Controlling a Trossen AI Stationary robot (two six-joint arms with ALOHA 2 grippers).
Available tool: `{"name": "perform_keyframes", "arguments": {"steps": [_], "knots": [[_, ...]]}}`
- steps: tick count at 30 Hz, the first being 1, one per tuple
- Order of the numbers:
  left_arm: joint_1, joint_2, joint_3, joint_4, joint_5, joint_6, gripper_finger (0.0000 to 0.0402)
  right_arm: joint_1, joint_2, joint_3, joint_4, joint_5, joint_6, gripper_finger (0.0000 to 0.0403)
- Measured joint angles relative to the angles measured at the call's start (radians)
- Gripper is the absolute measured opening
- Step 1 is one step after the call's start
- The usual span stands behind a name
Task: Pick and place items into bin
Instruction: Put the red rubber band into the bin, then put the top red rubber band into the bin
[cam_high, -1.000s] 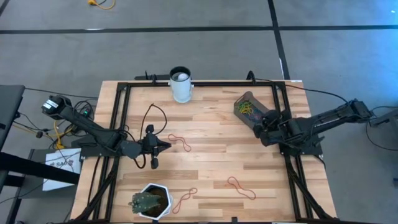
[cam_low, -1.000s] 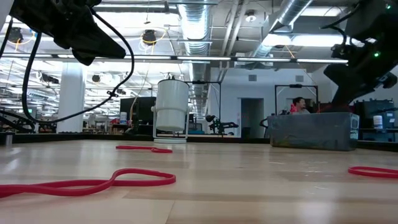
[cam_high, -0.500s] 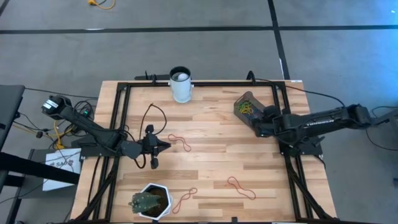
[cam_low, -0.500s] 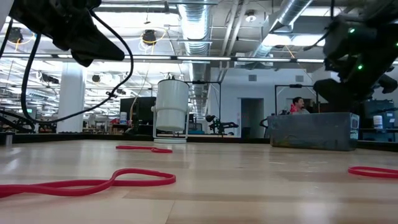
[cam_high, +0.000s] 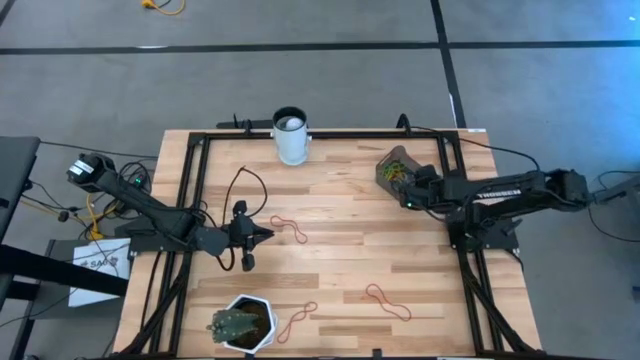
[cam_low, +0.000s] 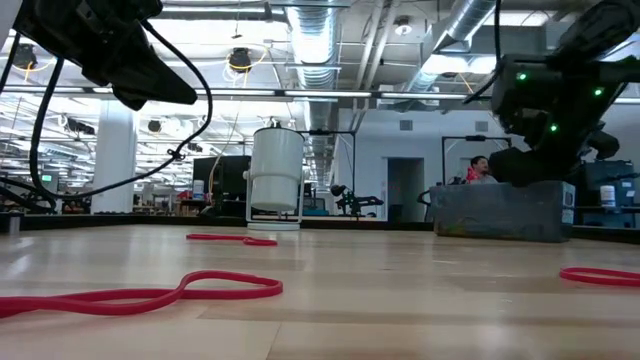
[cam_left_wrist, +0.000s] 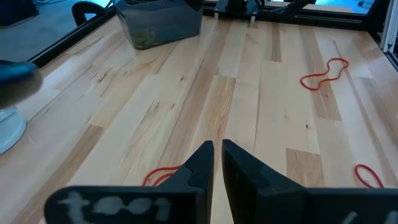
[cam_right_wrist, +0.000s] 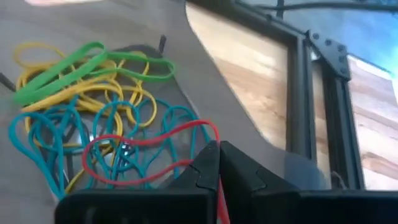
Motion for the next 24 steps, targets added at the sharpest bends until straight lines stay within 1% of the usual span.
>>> {"name": "perform_keyframes", "arguments": {"steps": [3, 6, 9, 12, 15, 18, 22, 24], "knots": [[0.000, 0.000, 0.000, -0.001, 0.000, 0.000, 0.0023, -0.036, 0.003, -0.001, -0.001, -0.043, -0.045, 0.0021], [0.000, 0.000, 0.000, -0.001, 0.000, 0.002, 0.0023, -0.059, 0.003, -0.002, 0.009, -0.065, -0.082, 0.0048], [0.000, 0.000, 0.000, -0.001, 0.000, 0.005, 0.0023, -0.073, 0.000, -0.001, 0.011, -0.067, -0.088, 0.0073], [0.000, 0.000, 0.000, -0.001, 0.000, 0.007, 0.0023, -0.069, 0.001, 0.019, 0.010, -0.060, -0.113, 0.0089], [0.000, 0.000, 0.000, -0.001, 0.000, 0.008, 0.0023, -0.061, 0.001, 0.064, 0.010, -0.058, -0.146, 0.0094], [0.000, 0.000, 0.000, 0.000, 0.000, 0.005, 0.0023, -0.035, -0.009, 0.128, 0.010, -0.065, -0.170, 0.0091], [0.000, 0.000, 0.000, 0.000, 0.000, -0.018, 0.0023, 0.047, -0.031, 0.215, 0.023, -0.082, -0.223, 0.0083], [0.000, 0.000, 0.000, 0.001, 0.000, -0.043, 0.0023, 0.107, -0.043, 0.239, 0.088, -0.093, -0.280, 0.0080]]}}
